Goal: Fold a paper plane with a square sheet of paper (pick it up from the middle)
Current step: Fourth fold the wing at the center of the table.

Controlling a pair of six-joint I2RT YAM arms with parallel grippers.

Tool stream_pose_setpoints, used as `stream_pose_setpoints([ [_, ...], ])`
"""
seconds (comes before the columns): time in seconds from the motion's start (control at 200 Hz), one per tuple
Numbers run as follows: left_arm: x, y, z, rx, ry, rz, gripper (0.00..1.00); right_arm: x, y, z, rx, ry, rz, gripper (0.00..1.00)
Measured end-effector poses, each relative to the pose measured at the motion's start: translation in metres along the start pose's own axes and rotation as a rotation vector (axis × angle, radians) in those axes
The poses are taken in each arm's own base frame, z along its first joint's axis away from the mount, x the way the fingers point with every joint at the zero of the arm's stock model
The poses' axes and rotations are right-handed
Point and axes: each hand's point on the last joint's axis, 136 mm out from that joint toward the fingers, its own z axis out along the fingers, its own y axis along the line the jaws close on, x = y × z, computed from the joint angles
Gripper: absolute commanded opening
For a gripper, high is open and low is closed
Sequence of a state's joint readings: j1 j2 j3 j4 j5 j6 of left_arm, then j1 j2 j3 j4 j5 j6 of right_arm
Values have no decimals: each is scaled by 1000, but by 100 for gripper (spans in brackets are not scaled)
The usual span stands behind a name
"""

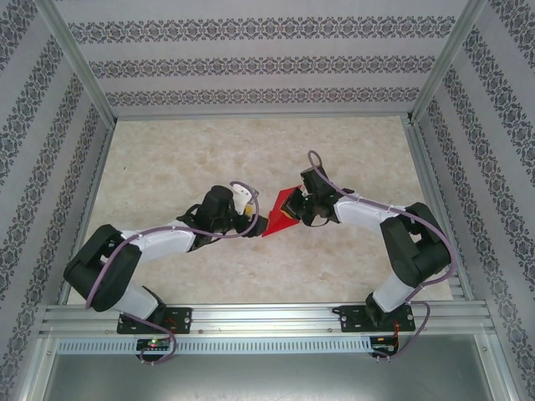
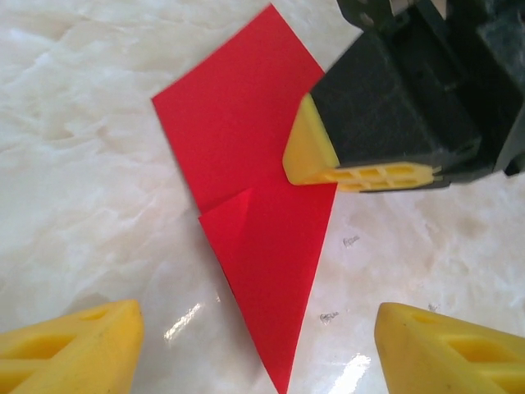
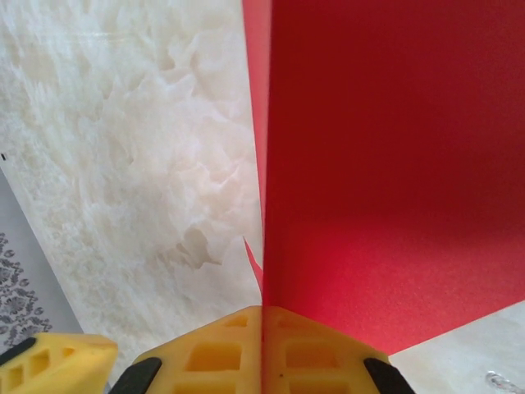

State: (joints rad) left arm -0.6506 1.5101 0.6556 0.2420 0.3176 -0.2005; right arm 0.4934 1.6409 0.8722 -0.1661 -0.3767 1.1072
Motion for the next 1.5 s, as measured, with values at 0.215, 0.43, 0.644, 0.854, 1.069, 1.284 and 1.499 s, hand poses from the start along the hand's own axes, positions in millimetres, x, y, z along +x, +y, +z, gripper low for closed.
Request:
stream_pose_setpoints([
  [0.215,18,-19,23,92,31,162,58,-6,1,-3,-24,7,45,1],
  [0.43,31,-25,38,119,54,254,45,-4,1,-4,-36,36,71,2],
  [0.644,24,-21,47,97,22,318,31,1,-1,1,-36,70,87,2],
  [0.854,20,-18,52,84,16,353,30,3,0,0,-46,89,107,3],
  [1.069,22,-16,55,76,21,369,36,3,3,0,-63,104,134,4],
  [1.284,21,-12,56,54,19,370,42,2,6,2,-70,112,155,6],
  [1.499,20,-11,56,44,17,370,47,1,8,4,-70,120,163,7],
])
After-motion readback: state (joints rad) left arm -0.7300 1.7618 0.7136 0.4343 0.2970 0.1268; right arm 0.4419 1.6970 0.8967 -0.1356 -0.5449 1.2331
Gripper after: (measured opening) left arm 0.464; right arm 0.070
